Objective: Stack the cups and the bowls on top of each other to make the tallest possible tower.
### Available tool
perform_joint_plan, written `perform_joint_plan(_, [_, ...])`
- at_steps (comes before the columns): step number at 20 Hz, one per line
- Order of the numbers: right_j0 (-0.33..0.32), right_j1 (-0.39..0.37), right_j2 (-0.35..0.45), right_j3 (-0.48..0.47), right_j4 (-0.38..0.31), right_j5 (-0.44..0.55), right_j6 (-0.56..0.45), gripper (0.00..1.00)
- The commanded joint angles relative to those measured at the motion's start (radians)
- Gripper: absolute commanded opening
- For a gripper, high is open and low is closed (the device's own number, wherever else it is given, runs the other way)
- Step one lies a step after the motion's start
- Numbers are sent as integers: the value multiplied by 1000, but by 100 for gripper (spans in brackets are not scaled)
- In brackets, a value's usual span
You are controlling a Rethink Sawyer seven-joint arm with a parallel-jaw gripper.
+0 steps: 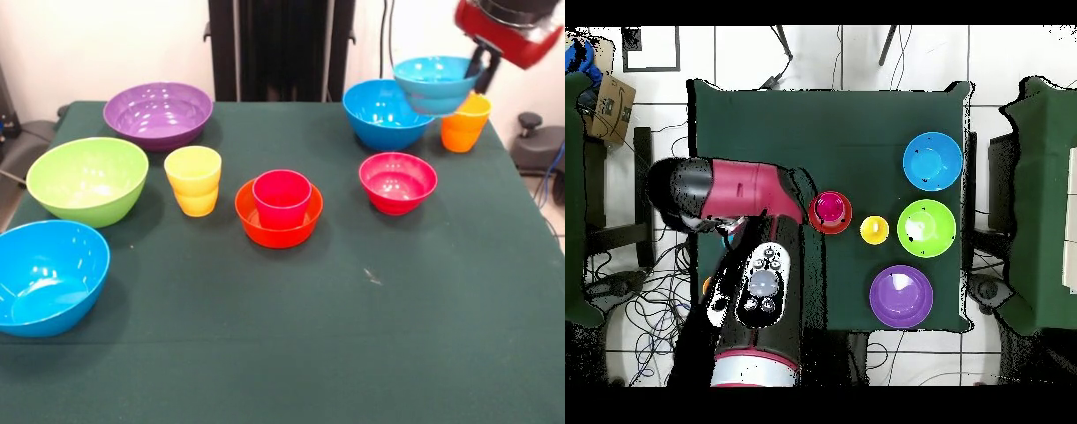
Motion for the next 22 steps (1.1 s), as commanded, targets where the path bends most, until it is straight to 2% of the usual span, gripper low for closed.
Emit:
perform_joint_plan(1, [-98,-35,62,-5,-124,27,-224,0])
perform_joint_plan(6, [-187,-74,80,85,-188,-48,-293,0])
perform_joint_plan(10, [-234,-57,98,123,-249,-151,-292,0])
perform_joint_plan(13, [-247,-66,106,141,-282,-167,-279,0])
perform_joint_plan(18, [-265,-69,126,153,-317,-184,-258,0])
perform_joint_plan(22, [-305,-51,186,145,-312,-223,-270,0])
